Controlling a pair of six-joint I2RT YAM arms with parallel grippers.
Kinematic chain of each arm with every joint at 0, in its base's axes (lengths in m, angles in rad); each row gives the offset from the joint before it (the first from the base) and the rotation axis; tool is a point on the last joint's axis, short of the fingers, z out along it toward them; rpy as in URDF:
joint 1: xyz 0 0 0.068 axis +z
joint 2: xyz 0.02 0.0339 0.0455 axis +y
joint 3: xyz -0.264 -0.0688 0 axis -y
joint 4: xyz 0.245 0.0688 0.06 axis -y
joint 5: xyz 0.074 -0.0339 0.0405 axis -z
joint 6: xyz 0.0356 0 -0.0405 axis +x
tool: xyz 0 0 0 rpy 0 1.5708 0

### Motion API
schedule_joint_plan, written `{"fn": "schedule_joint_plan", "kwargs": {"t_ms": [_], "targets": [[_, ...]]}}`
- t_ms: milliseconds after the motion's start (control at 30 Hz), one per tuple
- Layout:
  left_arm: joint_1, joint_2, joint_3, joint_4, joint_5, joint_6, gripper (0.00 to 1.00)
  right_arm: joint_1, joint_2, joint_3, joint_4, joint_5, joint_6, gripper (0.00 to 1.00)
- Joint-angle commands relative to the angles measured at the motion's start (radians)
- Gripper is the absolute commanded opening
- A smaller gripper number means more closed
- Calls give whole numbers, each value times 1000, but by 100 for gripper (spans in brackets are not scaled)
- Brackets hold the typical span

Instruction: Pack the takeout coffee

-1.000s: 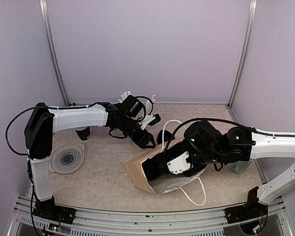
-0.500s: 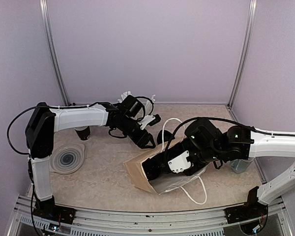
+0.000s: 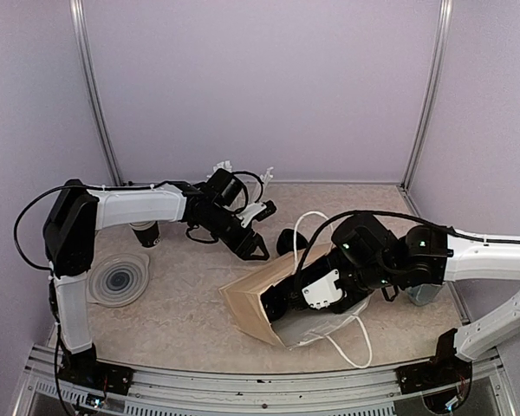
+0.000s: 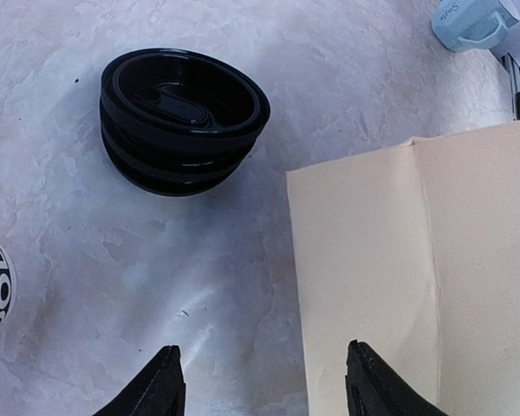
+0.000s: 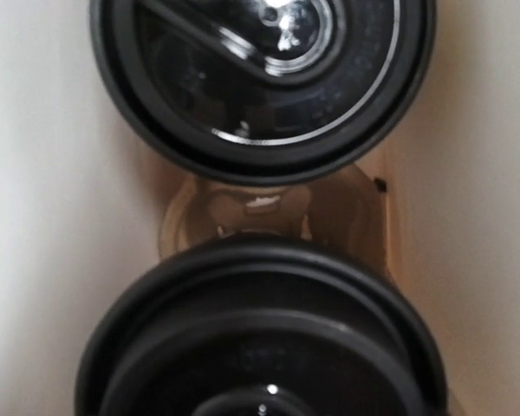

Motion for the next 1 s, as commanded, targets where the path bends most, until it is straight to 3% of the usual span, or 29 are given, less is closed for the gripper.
{"fn": "schedule_joint_plan", "kwargs": {"t_ms": [0, 233, 967], "targets": [[3, -28, -14, 21, 40, 5, 62, -5, -20, -33, 87, 79, 5, 46], [0, -25, -14, 19, 73, 11, 62, -7, -10, -56, 159, 114, -8, 48], [-2, 25, 9, 9, 108, 25, 61, -41, 74, -31, 180, 0, -35, 49]]}}
